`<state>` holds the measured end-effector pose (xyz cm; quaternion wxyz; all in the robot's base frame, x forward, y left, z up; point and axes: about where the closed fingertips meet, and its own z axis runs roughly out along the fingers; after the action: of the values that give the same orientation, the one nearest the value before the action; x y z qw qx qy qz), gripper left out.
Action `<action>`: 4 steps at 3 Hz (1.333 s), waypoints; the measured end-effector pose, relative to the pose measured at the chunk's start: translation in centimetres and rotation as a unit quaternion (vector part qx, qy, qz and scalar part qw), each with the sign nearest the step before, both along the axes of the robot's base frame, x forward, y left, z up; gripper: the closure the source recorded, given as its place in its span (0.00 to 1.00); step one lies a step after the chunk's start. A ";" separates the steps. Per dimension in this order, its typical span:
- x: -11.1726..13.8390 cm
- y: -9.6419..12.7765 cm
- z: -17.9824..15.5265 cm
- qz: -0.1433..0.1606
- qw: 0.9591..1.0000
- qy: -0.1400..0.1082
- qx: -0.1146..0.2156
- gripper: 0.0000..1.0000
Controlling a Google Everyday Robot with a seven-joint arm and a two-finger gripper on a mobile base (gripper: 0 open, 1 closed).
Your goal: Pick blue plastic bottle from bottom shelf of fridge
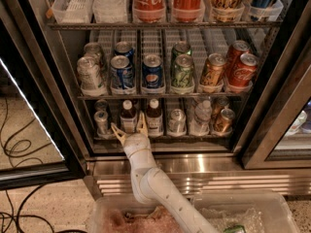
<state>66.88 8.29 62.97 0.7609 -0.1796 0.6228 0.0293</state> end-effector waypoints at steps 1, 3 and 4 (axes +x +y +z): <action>0.0 0.1 -0.2 0.001 1.000 0.002 0.001 0.20; 0.1 0.3 -0.4 0.002 1.000 0.004 0.002 0.29; 0.1 0.3 -0.4 0.002 1.000 0.004 0.002 0.53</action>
Offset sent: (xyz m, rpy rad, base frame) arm 0.0018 0.0101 -0.0134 0.0112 0.0242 0.0126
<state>66.98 8.61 62.55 0.7587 -0.1795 0.6253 0.0330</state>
